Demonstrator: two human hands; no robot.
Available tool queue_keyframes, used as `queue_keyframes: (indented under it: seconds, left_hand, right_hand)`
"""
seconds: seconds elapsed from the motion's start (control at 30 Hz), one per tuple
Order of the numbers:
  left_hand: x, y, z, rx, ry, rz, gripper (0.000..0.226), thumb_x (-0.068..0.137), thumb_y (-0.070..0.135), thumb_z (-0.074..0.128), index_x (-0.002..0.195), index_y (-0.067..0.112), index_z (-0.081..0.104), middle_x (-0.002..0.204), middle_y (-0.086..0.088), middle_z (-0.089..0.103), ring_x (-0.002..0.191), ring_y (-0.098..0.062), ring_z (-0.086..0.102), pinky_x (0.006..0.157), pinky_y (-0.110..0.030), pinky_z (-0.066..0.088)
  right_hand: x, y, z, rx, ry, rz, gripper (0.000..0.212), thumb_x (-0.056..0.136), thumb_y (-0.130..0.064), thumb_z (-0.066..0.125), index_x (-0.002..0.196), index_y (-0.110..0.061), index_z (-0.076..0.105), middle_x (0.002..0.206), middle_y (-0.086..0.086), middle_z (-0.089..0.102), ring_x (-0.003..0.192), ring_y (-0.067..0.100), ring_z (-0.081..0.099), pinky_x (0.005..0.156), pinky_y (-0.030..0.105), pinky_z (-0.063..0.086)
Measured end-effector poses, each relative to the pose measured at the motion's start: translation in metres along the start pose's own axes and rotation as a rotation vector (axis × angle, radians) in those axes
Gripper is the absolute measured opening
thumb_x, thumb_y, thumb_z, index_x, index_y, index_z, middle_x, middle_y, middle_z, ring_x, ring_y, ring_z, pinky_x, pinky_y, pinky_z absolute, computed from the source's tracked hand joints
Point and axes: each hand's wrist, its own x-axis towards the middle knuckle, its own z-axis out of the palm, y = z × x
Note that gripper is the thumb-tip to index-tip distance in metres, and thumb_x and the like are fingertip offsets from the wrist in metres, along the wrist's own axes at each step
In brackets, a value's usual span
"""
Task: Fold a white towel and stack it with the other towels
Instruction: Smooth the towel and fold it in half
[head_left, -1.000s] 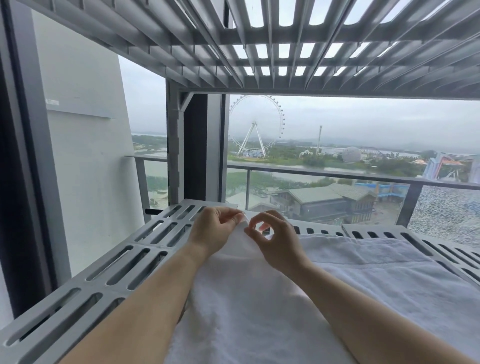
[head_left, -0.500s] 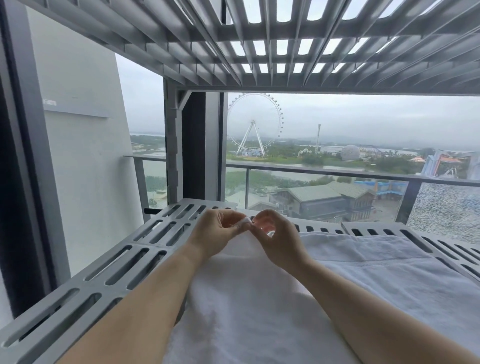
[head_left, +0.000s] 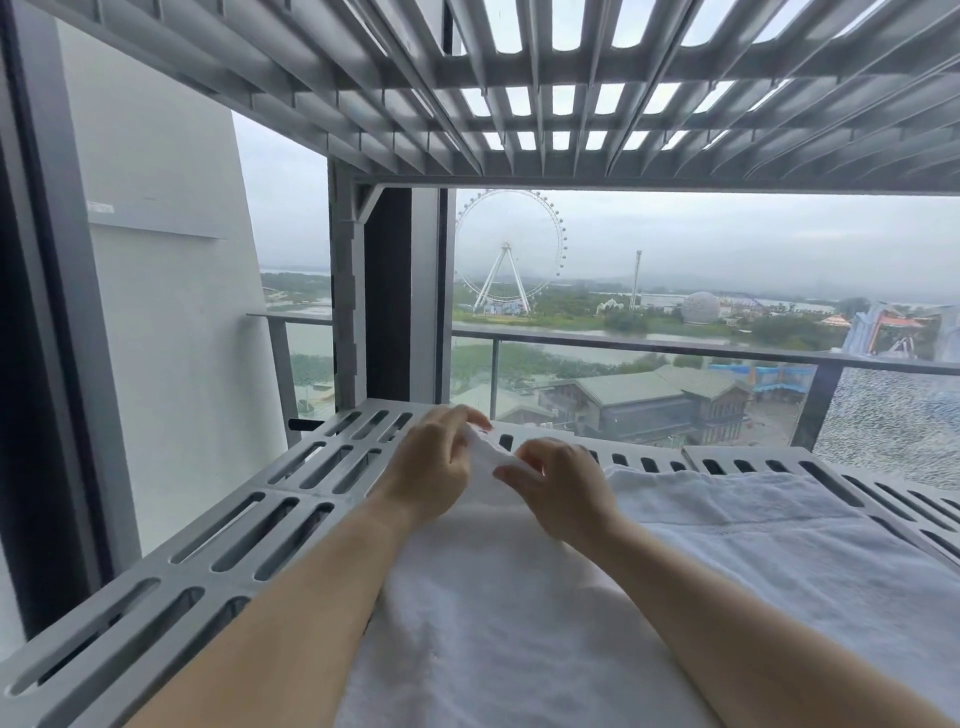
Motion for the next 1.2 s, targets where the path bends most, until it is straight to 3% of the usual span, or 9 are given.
queue_keyframes:
  seconds: [0.1, 0.2, 0.33, 0.47, 0.63, 0.8, 0.87, 0.93, 1.2]
  left_hand:
    - [-0.002, 0.007, 0.0, 0.233, -0.144, 0.073, 0.034, 0.08, 0.002, 0.045, 0.102, 0.026, 0.057, 0.096, 0.007, 0.052, 0.086, -0.015, 0.055, 0.068, -0.023, 0.043]
    - [-0.001, 0.012, 0.001, 0.381, -0.231, 0.067, 0.029, 0.081, 0.016, 0.05, 0.108, 0.026, 0.054, 0.104, 0.006, 0.049, 0.087, -0.017, 0.053, 0.073, -0.029, 0.043]
    - [-0.001, 0.015, 0.001, 0.417, -0.193, 0.084, 0.006, 0.085, 0.021, 0.046, 0.088, 0.023, 0.051, 0.092, 0.005, 0.049, 0.079, -0.015, 0.048, 0.067, -0.027, 0.032]
    - [-0.001, 0.014, 0.001, 0.409, -0.114, 0.072, 0.012, 0.083, 0.01, 0.044, 0.081, 0.021, 0.042, 0.082, 0.006, 0.045, 0.076, -0.015, 0.042, 0.065, -0.027, 0.03]
    - [0.0, 0.007, 0.003, 0.458, -0.123, 0.044, 0.026, 0.08, -0.001, 0.04, 0.093, 0.018, 0.051, 0.096, 0.002, 0.05, 0.089, -0.016, 0.042, 0.072, -0.027, 0.031]
    - [0.0, 0.01, 0.003, 0.514, -0.172, -0.014, 0.017, 0.077, 0.009, 0.044, 0.087, 0.023, 0.048, 0.088, 0.006, 0.042, 0.092, -0.018, 0.045, 0.079, -0.033, 0.032]
    - [0.0, 0.011, 0.002, 0.555, -0.192, -0.031, 0.009, 0.076, 0.024, 0.05, 0.082, 0.025, 0.043, 0.086, 0.006, 0.041, 0.087, -0.015, 0.041, 0.093, -0.042, 0.033]
    - [-0.001, 0.013, 0.003, 0.589, -0.213, -0.041, 0.013, 0.077, 0.034, 0.05, 0.077, 0.025, 0.04, 0.082, 0.006, 0.041, 0.083, -0.014, 0.036, 0.104, -0.052, 0.025]
    - [-0.002, 0.01, 0.001, 0.585, -0.176, -0.111, 0.025, 0.082, 0.029, 0.043, 0.065, 0.027, 0.024, 0.063, 0.011, 0.034, 0.075, -0.019, 0.04, 0.106, -0.064, 0.019]
  right_hand:
    - [-0.001, 0.002, 0.002, -0.036, -0.016, -0.048, 0.027, 0.08, -0.04, 0.064, 0.07, -0.015, 0.061, 0.074, 0.003, 0.064, 0.07, 0.022, 0.054, 0.059, 0.029, 0.03]
    - [-0.002, 0.003, 0.001, -0.04, 0.007, -0.1, 0.031, 0.079, -0.043, 0.067, 0.072, -0.013, 0.064, 0.068, -0.004, 0.057, 0.062, 0.015, 0.046, 0.058, 0.028, 0.028]
    - [-0.002, 0.002, -0.003, -0.002, 0.04, -0.111, 0.034, 0.074, -0.051, 0.069, 0.078, -0.017, 0.069, 0.06, -0.016, 0.046, 0.053, 0.004, 0.041, 0.054, 0.021, 0.027]
    - [0.0, 0.007, -0.003, -0.155, -0.059, -0.127, 0.037, 0.077, -0.056, 0.062, 0.089, -0.022, 0.071, 0.078, -0.007, 0.058, 0.08, 0.018, 0.054, 0.068, 0.03, 0.031]
    - [-0.001, 0.023, -0.011, -0.26, 0.026, -0.096, 0.039, 0.076, -0.057, 0.062, 0.091, -0.022, 0.073, 0.098, -0.003, 0.061, 0.102, 0.021, 0.047, 0.082, 0.035, 0.032]
    - [-0.002, 0.018, -0.012, -0.173, -0.009, -0.125, 0.03, 0.079, -0.048, 0.066, 0.075, -0.018, 0.066, 0.078, -0.001, 0.065, 0.079, 0.026, 0.06, 0.064, 0.029, 0.03]
    - [-0.003, 0.016, -0.014, -0.11, -0.011, -0.121, 0.026, 0.079, -0.044, 0.067, 0.078, -0.018, 0.068, 0.077, -0.002, 0.063, 0.076, 0.025, 0.06, 0.059, 0.03, 0.036]
    - [-0.003, 0.015, -0.015, -0.097, -0.02, -0.153, 0.025, 0.08, -0.042, 0.067, 0.084, -0.018, 0.071, 0.08, -0.001, 0.066, 0.078, 0.024, 0.061, 0.061, 0.033, 0.042]
    - [-0.002, 0.036, -0.028, -0.219, 0.034, -0.184, 0.031, 0.092, -0.037, 0.051, 0.08, -0.009, 0.057, 0.083, 0.008, 0.064, 0.083, 0.032, 0.059, 0.064, 0.034, 0.037]
